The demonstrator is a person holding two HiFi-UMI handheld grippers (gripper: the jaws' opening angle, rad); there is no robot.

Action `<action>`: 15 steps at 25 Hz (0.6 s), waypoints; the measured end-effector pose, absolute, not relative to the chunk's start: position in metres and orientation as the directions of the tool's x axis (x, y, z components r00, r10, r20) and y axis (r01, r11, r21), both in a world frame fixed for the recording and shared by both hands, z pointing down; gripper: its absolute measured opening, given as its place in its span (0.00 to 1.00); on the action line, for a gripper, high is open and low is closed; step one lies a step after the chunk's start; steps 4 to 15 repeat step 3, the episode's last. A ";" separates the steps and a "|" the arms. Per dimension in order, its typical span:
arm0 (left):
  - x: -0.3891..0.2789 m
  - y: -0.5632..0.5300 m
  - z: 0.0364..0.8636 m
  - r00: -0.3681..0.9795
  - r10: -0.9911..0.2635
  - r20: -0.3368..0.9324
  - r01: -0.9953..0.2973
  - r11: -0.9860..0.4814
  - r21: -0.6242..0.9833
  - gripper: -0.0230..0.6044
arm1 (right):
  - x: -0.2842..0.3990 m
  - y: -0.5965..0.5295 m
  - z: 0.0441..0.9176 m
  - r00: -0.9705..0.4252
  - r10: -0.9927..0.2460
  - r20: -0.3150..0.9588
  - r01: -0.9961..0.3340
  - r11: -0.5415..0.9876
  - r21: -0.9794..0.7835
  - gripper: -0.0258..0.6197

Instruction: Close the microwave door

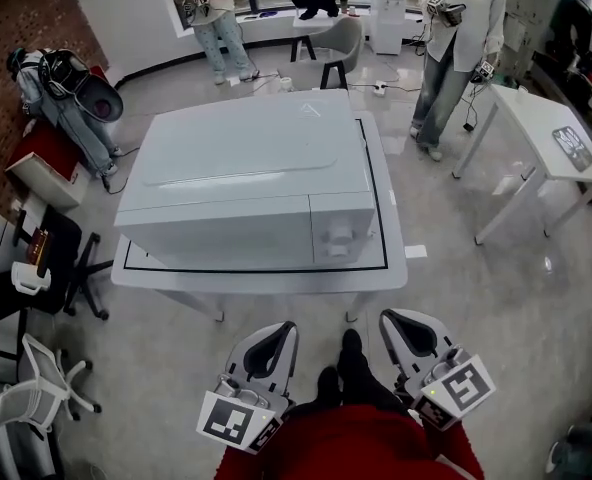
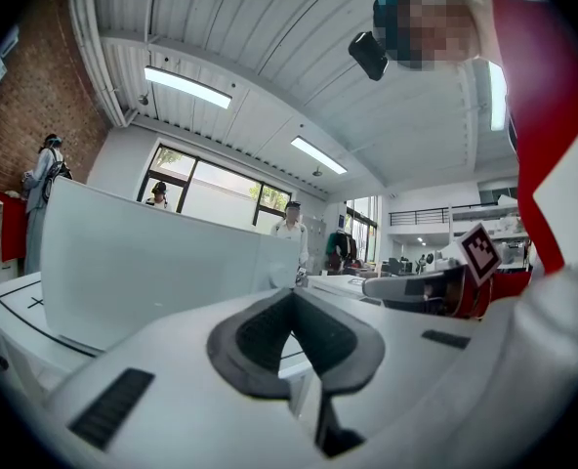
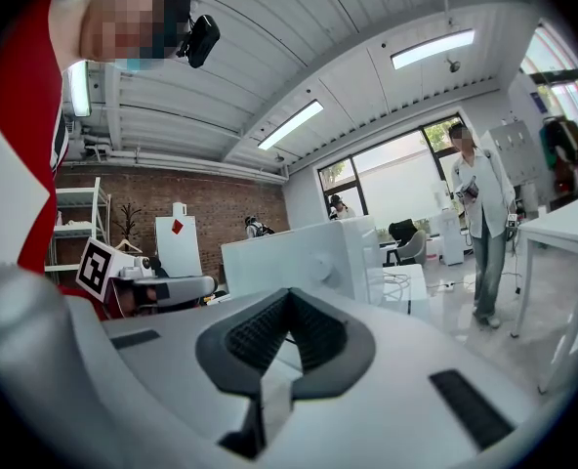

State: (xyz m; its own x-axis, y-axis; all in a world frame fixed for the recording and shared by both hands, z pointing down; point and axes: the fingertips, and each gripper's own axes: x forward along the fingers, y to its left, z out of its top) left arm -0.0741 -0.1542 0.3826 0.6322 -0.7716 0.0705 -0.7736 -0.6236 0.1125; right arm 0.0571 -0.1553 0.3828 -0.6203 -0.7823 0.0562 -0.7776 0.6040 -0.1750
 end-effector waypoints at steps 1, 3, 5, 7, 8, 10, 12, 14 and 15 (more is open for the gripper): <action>-0.073 -0.154 0.384 0.633 -0.770 0.075 -0.773 -0.625 0.112 0.05 | 0.058 -0.155 0.383 -0.619 -0.784 0.057 -0.779 0.602 -0.176 0.06; -0.072 -0.154 0.386 0.636 -0.767 0.085 -0.771 -0.627 0.111 0.05 | 0.059 -0.153 0.383 -0.615 -0.786 0.057 -0.782 0.598 -0.176 0.06; -0.072 -0.154 0.386 0.636 -0.767 0.085 -0.771 -0.627 0.111 0.05 | 0.059 -0.153 0.383 -0.615 -0.786 0.057 -0.782 0.598 -0.176 0.06; -0.072 -0.154 0.386 0.636 -0.767 0.085 -0.771 -0.627 0.111 0.05 | 0.059 -0.153 0.383 -0.615 -0.786 0.057 -0.782 0.598 -0.176 0.06; -0.072 -0.154 0.386 0.636 -0.767 0.085 -0.771 -0.627 0.111 0.05 | 0.059 -0.153 0.383 -0.615 -0.786 0.057 -0.782 0.598 -0.176 0.06; -0.072 -0.154 0.386 0.636 -0.767 0.085 -0.771 -0.627 0.111 0.05 | 0.059 -0.153 0.383 -0.615 -0.786 0.057 -0.782 0.598 -0.176 0.06; -0.072 -0.154 0.386 0.636 -0.767 0.085 -0.771 -0.627 0.111 0.05 | 0.059 -0.153 0.383 -0.615 -0.786 0.057 -0.782 0.598 -0.176 0.06; -0.072 -0.154 0.386 0.636 -0.767 0.085 -0.771 -0.627 0.111 0.05 | 0.059 -0.153 0.383 -0.615 -0.786 0.057 -0.782 0.598 -0.176 0.06; -0.072 -0.154 0.386 0.636 -0.767 0.085 -0.771 -0.627 0.111 0.05 | 0.059 -0.153 0.383 -0.615 -0.786 0.057 -0.782 0.598 -0.176 0.06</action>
